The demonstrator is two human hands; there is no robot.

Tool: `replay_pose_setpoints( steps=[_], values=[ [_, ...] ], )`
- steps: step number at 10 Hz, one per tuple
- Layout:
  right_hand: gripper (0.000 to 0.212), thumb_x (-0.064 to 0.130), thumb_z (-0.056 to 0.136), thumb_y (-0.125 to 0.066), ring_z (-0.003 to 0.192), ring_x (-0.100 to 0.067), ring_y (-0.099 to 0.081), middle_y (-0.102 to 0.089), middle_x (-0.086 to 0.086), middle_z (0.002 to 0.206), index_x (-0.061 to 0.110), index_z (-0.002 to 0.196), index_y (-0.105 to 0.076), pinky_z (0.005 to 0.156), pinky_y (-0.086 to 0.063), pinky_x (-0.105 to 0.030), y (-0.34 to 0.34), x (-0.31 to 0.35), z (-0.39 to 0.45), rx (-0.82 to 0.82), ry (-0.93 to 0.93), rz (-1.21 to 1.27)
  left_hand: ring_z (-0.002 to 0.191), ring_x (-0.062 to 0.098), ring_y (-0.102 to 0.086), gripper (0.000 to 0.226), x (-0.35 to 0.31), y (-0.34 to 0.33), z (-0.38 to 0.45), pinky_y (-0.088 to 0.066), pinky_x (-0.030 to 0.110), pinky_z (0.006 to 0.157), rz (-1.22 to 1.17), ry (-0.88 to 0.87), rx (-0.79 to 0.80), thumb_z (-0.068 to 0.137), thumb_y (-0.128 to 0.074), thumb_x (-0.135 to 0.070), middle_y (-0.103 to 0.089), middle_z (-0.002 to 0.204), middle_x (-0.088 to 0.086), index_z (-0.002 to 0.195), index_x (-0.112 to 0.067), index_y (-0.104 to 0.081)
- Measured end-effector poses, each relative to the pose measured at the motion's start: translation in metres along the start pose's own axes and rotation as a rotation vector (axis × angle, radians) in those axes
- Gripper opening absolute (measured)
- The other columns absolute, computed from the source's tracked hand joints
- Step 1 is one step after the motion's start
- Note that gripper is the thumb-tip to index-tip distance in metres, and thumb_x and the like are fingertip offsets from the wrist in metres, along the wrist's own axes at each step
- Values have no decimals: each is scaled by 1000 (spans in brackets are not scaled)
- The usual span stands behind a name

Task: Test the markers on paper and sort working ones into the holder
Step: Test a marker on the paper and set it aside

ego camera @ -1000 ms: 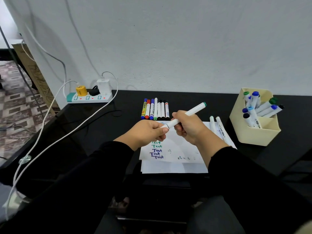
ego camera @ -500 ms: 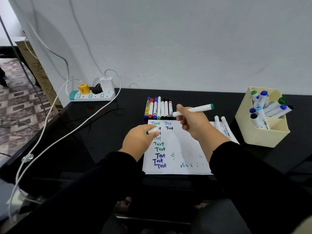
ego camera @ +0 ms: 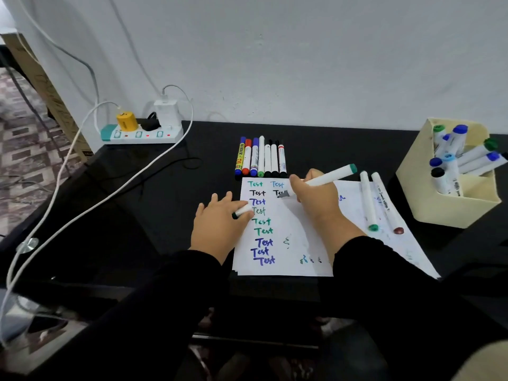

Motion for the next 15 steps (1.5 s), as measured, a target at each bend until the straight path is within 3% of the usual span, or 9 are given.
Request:
replay_pose_setpoints(
  steps=[4,6,7,9,15],
  values=[
    [37,31,87,-63,61,-14,-45,-50,-6,68,17,66,-35,60,-39,-25,-10,0,-1,73,47,-117,144,20,-13,31,2,0,-3,0,41,115,-8,9,-15,92,-47,-47,-29,152,-5,121,-42,-57],
    [38,15,88,-55,54,-10,-30,-31,1,59,17,63,-27,51,-27,-21,-2,2,1,-13,56,-113,144,20,-13,32,2,0,-2,0,40,115,1,13,-3,92,-47,-47,-28,152,-6,123,-42,-56],
    [37,18,89,-56,55,-11,-33,-34,0,60,17,63,-29,54,-31,-22,-4,2,0,8,48,-109,144,20,-13,34,3,-1,-1,-1,41,116,9,16,1,92,-47,-48,-28,152,-7,124,-42,-55],
    [35,8,82,-53,55,-10,-25,-27,2,59,18,62,-27,53,-26,-21,-7,-2,-2,44,27,-45,144,19,-13,35,3,-2,0,0,41,116,10,21,6,92,-46,-49,-28,152,-8,126,-43,-53],
    [35,5,84,-49,53,-11,-23,-26,2,58,17,62,-25,50,-23,-21,4,1,-5,-49,37,-57,144,20,-13,36,2,-1,-1,-2,42,116,29,17,13,93,-45,-49,-27,153,-6,127,-42,-52]
  ],
)
Point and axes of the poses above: each hand's wrist, its own z-axis towards the middle knuckle, its own y-axis out of the back of the hand, x = y × z, the point moved 9 cm from there along z, towards the middle knuckle
